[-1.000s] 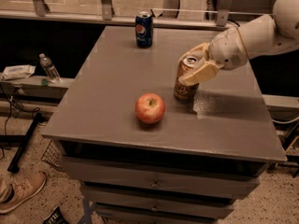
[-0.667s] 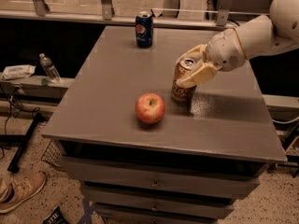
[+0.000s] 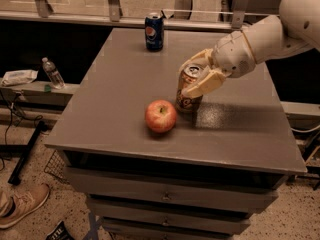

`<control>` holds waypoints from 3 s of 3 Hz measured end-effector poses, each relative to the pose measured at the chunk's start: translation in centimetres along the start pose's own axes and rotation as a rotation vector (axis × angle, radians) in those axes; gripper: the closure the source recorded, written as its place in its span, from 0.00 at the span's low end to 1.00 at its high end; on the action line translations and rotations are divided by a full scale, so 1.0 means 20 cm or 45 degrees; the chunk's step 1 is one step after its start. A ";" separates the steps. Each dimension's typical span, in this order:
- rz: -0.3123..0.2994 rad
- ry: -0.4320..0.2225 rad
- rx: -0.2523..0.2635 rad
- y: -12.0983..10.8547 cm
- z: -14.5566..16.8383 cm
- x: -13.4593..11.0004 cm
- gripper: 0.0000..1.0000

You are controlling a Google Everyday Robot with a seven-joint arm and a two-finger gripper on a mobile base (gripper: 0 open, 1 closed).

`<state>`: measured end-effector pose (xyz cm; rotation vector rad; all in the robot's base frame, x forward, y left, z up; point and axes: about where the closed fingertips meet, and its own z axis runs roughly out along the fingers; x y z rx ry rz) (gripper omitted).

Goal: Move orange can near apple

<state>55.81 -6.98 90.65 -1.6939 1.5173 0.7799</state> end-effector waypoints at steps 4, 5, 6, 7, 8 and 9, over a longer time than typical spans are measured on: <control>-0.011 0.020 -0.029 0.02 0.07 0.01 0.37; -0.013 0.019 -0.034 0.02 0.08 0.01 0.12; -0.014 0.018 -0.037 0.02 0.09 0.00 0.00; -0.044 0.118 -0.050 0.03 0.06 -0.02 0.00; 0.001 0.350 0.065 0.06 -0.14 0.04 0.00; 0.108 0.583 0.256 0.14 -0.48 0.14 0.00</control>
Offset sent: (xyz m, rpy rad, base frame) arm -0.0035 0.0035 -0.0071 -0.0188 0.0010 0.0105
